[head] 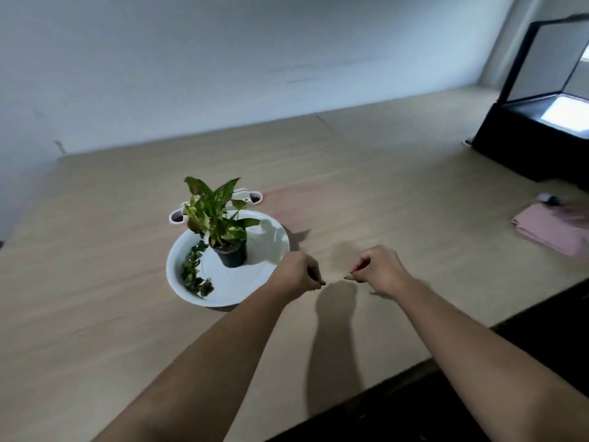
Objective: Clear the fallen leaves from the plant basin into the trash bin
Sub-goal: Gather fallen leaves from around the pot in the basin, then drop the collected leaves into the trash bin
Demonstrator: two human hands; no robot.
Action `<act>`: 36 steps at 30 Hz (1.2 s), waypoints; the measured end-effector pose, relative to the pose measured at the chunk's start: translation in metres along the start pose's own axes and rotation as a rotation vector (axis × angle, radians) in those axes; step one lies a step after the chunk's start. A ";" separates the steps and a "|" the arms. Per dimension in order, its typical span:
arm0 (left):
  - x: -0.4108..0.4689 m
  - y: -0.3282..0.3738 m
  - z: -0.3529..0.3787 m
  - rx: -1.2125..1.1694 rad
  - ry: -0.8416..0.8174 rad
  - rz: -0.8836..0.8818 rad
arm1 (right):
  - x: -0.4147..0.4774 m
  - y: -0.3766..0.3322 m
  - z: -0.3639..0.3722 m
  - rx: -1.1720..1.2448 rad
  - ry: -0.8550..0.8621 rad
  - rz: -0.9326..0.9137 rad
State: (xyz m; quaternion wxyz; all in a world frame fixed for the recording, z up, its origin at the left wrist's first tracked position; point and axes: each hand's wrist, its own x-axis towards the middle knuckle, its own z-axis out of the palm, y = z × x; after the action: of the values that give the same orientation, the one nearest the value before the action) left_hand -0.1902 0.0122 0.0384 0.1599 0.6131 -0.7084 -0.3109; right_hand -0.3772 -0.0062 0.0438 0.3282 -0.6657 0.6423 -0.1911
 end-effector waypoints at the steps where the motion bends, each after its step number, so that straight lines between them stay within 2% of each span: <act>1: 0.003 0.020 0.016 0.018 -0.032 0.035 | -0.013 0.018 -0.015 0.017 0.014 0.033; 8: 0.001 0.173 0.174 0.099 -0.345 0.288 | -0.133 0.172 -0.115 0.065 0.154 0.344; 12: -0.005 0.218 0.249 0.185 -0.520 0.407 | -0.190 0.247 -0.130 0.073 0.172 0.510; 19: 0.009 0.194 0.348 0.302 -0.752 0.442 | -0.230 0.341 -0.081 0.113 0.068 0.711; 23: 0.016 0.153 0.402 0.354 -0.868 0.380 | -0.242 0.386 -0.025 0.162 0.068 0.839; 29: 0.031 0.116 0.453 0.296 -0.822 0.291 | -0.228 0.422 0.030 0.261 0.169 0.990; 33: 0.040 0.110 0.477 0.255 -0.828 0.296 | -0.221 0.436 0.043 0.317 0.193 0.997; 36: 0.042 0.110 0.481 0.338 -0.872 0.325 | -0.220 0.437 0.042 0.326 0.169 0.979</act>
State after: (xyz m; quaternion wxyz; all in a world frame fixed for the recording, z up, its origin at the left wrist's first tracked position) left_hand -0.5758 0.0948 -0.2612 -0.2067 0.3249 -0.8363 -0.3903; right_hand -0.6903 0.2357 -0.2473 0.4257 -0.2100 0.8644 -0.1659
